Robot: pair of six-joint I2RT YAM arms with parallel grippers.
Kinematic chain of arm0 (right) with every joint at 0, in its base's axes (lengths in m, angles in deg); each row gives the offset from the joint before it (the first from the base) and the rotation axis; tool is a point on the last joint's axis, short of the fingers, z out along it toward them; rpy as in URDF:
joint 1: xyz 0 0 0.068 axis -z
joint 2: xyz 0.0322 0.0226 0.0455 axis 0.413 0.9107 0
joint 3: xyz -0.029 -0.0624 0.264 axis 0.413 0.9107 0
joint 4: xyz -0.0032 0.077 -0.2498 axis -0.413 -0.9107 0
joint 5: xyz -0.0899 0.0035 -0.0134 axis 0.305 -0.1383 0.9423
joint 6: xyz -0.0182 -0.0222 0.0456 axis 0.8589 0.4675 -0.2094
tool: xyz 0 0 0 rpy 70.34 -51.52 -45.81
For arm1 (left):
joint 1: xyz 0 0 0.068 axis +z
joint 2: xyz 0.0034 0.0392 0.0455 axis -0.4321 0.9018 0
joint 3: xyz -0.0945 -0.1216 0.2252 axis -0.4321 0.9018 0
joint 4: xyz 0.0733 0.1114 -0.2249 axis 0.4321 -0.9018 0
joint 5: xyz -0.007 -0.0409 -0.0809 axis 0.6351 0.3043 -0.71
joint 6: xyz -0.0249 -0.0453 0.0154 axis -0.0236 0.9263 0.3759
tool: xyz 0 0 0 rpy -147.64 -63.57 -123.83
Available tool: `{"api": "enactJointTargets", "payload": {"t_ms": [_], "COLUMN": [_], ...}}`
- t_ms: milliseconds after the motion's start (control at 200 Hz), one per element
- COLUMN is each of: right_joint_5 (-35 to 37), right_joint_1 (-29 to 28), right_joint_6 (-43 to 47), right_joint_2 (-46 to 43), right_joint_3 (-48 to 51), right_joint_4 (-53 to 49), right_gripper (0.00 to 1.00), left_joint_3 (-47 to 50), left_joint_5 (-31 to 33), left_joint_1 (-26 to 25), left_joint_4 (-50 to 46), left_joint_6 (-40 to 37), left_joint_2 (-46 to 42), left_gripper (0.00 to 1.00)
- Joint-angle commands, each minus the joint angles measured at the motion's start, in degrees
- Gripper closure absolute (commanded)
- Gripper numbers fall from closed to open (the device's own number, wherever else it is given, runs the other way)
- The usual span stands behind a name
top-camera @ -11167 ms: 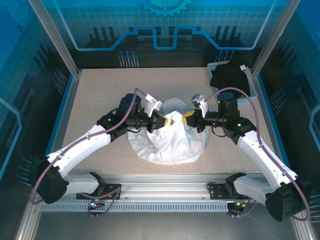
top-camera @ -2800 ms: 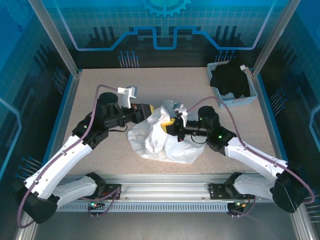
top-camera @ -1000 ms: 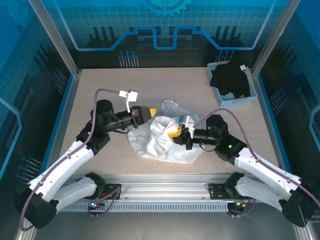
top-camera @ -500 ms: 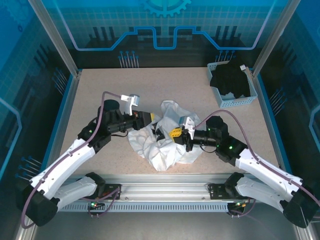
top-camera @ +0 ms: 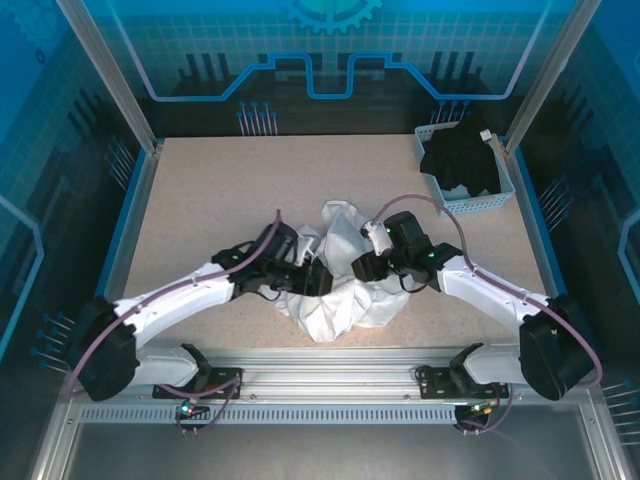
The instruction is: Fold the inside-out t-shirt
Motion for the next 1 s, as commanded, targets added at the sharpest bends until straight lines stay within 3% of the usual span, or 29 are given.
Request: {"api": "enactJointTargets", "payload": {"t_ms": [0,80,175,245,305,380,565,700,830,920,995], "right_joint_5": [-6.23,-9.84,-14.89,-18.3,-20.98,-23.14,-20.97,-18.26,-16.23,-14.28,-11.37], "right_joint_1": [1.98,2.39,2.39,2.39,2.48,2.7,4.14,2.88,-1.55,-3.97,-4.46], "right_joint_6": [-4.71,-5.77,-6.49,-6.86,-6.97,-6.82,-5.76,-0.03,9.89,10.94,8.77], "right_joint_2": [1.77,3.78,6.48,7.76,7.65,5.84,-2.65,-11.15,-16.09,-16.63,-16.81], "right_joint_3": [0.91,1.74,1.92,1.64,1.5,0.7,-4.98,-5.54,-2.12,2.25,5.6], "right_joint_4": [-3.13,-2.14,-0.46,0.83,2.55,5.2,13.88,21.09,16.5,13.53,14.02], "right_gripper": [0.51,0.51,0.58,0.72,0.86,1.0,1.0,1.0,1.0,1.0,0.89], "left_joint_3": [1.26,1.39,0.22,-1.25,-2.31,-3.21,-9.36,-12.76,-3.76,6.18,13.01], "left_joint_5": [-3.19,-4.14,-3.21,-0.81,1.77,4.48,8.32,6.98,3.31,-0.97,-1.59], "left_joint_1": [-3.14,-4.37,-4.43,-4.22,-3.55,-1.55,6.58,7.16,6.84,5.35,2.55], "left_joint_4": [3.7,7.52,8.61,7.22,5.8,5.1,7.21,11.92,13.62,14.14,14.08], "left_joint_6": [1.96,3.2,3.13,1.33,-0.34,-2.39,-8.76,-14.43,-13.44,-11.02,-9.31], "left_joint_2": [3.1,6.16,9.0,9.12,7.62,4.25,-5.51,-12.39,-18.44,-20.58,-20.26], "left_gripper": [0.33,0.4,0.68,0.89,1.0,1.0,1.0,1.0,0.98,0.94,0.91]}}
